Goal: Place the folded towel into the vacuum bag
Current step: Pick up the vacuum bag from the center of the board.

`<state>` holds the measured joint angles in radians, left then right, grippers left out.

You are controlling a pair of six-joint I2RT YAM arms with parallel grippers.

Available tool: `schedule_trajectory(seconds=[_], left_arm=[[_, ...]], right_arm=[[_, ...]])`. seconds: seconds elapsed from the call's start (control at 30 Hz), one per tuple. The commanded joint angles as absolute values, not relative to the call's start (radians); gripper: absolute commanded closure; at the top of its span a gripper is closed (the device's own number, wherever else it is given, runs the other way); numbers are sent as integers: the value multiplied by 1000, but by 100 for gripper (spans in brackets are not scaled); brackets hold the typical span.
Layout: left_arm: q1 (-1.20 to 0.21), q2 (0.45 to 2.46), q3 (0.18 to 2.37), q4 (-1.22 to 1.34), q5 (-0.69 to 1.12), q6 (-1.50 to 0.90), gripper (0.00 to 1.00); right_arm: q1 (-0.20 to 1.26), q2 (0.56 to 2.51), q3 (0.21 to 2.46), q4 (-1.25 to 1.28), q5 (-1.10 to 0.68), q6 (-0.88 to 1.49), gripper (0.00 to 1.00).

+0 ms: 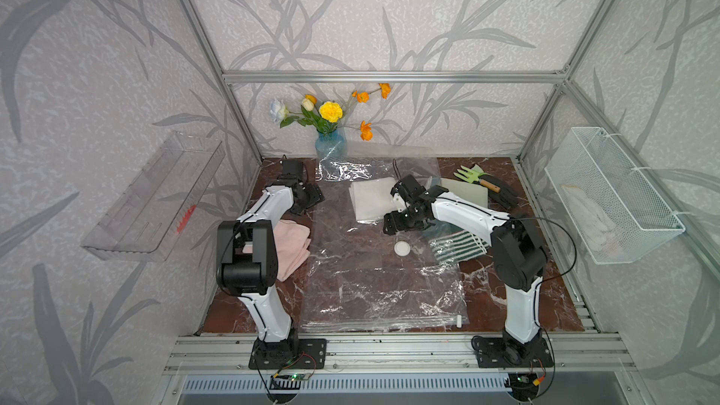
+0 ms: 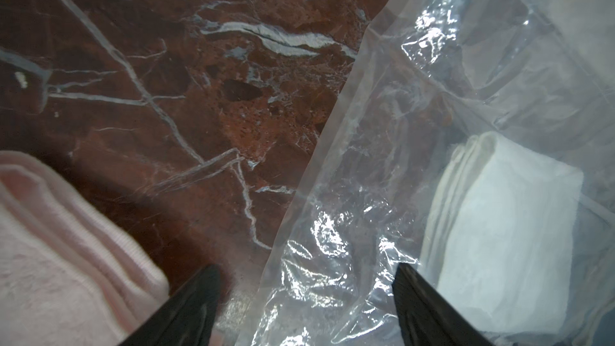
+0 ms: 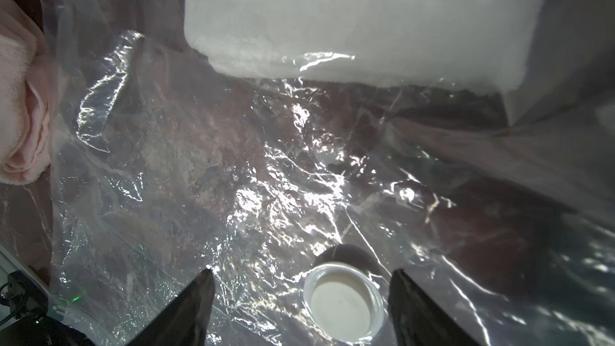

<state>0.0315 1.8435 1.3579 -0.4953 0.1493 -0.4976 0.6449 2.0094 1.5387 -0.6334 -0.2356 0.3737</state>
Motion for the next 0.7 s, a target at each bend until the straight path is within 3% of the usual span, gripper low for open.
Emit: schedule_trajectory(seconds=[0.0, 0.17, 0.37, 0.43, 0.53, 0.6, 0.63, 0.67], left_arm=[[31, 1911, 1416, -483, 174, -473, 18], [33, 1984, 1437, -439, 206, -467, 20], [17, 2022, 1415, -350, 310, -509, 31], [7, 2017, 1407, -323, 352, -510, 42], [6, 1991, 1400, -314, 377, -528, 76], [7, 1953, 1406, -355, 369, -523, 93], [6, 1926, 1406, -382, 351, -518, 100], [7, 1900, 1406, -410, 335, -516, 100]], right_arm=[[649, 2051, 1564, -641, -226, 381, 19], [654, 2080, 1576, -644, -225, 375, 19], [660, 2143, 1595, -635, -230, 374, 20], [664, 2159, 1600, -633, -232, 374, 20], [666, 2167, 1606, -632, -241, 369, 20], [667, 2160, 1609, -628, -278, 354, 21], [667, 2146, 1606, -620, -291, 349, 21], [667, 2132, 1603, -613, -298, 349, 21]])
